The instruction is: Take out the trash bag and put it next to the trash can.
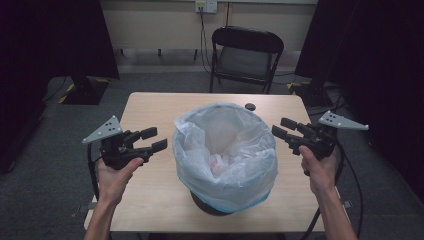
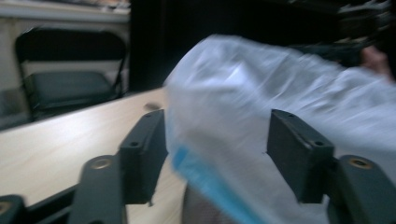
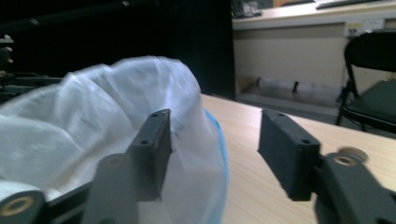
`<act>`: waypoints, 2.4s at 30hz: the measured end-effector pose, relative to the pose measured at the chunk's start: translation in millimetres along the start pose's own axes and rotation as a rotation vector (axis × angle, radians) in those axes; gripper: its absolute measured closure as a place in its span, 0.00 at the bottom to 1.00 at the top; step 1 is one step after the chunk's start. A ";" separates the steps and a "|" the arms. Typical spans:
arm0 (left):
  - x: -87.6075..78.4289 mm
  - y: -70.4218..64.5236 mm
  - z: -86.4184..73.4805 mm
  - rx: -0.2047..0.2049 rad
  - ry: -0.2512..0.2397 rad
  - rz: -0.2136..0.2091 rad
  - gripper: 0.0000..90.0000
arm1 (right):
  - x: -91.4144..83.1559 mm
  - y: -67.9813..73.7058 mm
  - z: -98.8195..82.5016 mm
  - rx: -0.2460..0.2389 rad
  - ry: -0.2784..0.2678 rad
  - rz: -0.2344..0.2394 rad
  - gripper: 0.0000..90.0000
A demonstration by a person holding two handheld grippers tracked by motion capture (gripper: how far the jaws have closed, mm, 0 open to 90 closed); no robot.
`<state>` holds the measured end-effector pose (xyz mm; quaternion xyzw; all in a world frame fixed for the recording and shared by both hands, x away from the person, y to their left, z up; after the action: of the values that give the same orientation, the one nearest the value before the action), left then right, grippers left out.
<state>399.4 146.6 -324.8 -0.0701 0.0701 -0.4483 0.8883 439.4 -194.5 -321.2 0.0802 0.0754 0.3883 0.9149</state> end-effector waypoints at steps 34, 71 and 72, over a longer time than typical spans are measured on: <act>33.6 -25.0 13.4 0.097 0.036 0.065 0.78 | 13.1 35.7 12.8 -0.122 0.121 0.007 1.00; 81.7 -121.7 94.8 0.120 -0.093 -0.241 1.00 | 29.7 143.9 84.7 -0.076 -0.038 0.397 1.00; 83.1 -119.5 92.1 0.104 -0.087 -0.248 1.00 | 30.4 144.2 81.7 -0.072 -0.034 0.401 1.00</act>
<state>371.5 14.9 -217.3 -0.0515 -0.0011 -0.5540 0.8309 375.9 -80.9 -214.2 0.0673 0.0286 0.5639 0.8226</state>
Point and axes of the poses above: each handheld gripper's, and its own axes: x roughly forward along the jaws, z roughly out of its top, y roughly to its left, the point moved 10 cm from there along x, roughly forward along the jaws, and after that the axes turned 7 degrees about -y, right-handed, at the moved point
